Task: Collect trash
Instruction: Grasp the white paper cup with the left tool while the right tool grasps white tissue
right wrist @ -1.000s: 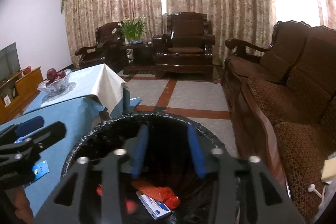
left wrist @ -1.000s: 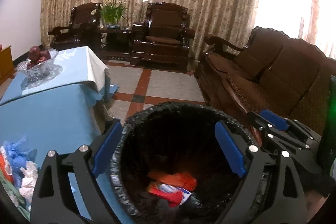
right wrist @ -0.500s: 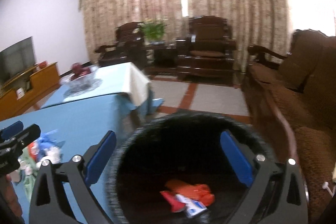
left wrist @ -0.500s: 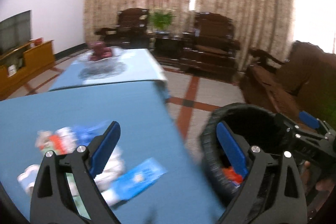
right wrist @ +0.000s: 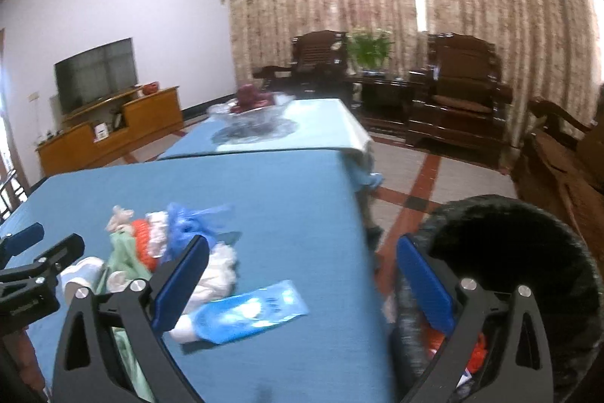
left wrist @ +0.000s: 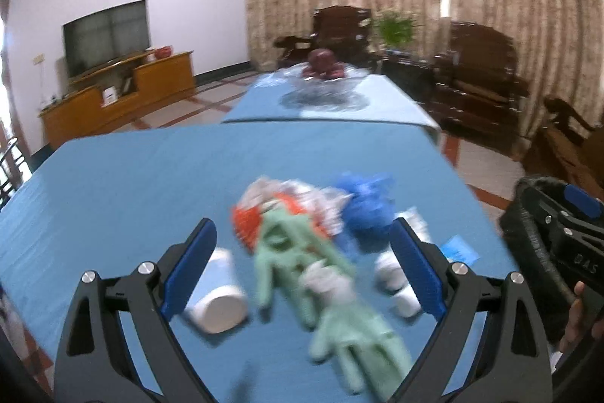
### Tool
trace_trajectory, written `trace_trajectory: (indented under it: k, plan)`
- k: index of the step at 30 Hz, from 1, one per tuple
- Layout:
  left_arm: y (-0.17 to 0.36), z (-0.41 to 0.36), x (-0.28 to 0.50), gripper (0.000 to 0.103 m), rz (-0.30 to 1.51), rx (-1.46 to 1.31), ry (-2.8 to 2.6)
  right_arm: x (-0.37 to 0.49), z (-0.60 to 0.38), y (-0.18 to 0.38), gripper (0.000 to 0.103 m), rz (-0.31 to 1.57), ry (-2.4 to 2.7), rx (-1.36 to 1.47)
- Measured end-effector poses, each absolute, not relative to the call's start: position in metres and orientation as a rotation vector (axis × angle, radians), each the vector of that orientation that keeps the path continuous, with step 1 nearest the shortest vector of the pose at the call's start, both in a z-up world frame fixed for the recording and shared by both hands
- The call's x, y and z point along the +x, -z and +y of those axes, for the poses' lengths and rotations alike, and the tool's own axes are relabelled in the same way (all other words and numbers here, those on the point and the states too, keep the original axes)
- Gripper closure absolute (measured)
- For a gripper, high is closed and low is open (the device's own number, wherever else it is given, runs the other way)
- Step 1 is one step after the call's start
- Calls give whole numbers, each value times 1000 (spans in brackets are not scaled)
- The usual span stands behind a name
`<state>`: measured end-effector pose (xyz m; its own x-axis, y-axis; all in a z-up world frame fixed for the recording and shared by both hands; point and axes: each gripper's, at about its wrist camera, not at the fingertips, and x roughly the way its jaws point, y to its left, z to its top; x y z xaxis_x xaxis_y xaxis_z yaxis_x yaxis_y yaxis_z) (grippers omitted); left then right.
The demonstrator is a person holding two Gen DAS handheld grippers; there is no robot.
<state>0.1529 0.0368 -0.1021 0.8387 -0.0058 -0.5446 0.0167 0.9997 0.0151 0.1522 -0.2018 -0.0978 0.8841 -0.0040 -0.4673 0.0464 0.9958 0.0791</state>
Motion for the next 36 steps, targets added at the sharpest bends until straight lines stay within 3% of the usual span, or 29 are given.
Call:
trace_trajectory:
  k: [4,12,22,26,29,33,36]
  plan:
    - [115,58,156,13,609,9,-55,164,-180,111,7,509,-15,94]
    - [143,83,161,13,663,-8,-103,192,-146,141,22,602,-71,54]
    - [167,100,168,13,703,-52,-127,213,-124,158,30,682,-57,32]
    - [171,104,170,13,709,-66,-131,222,-119,163,44,719,-64,35]
    - [172,104,172,13,712,-73,-133,222,-115,165,68,733,-96,24]
    - [173,105,170,13,714,-72,-144,217,-105,164,82,720,-133,-16]
    - [174,107,166,13,716,-71,-161,212,-109,159,86,701,-145,9]
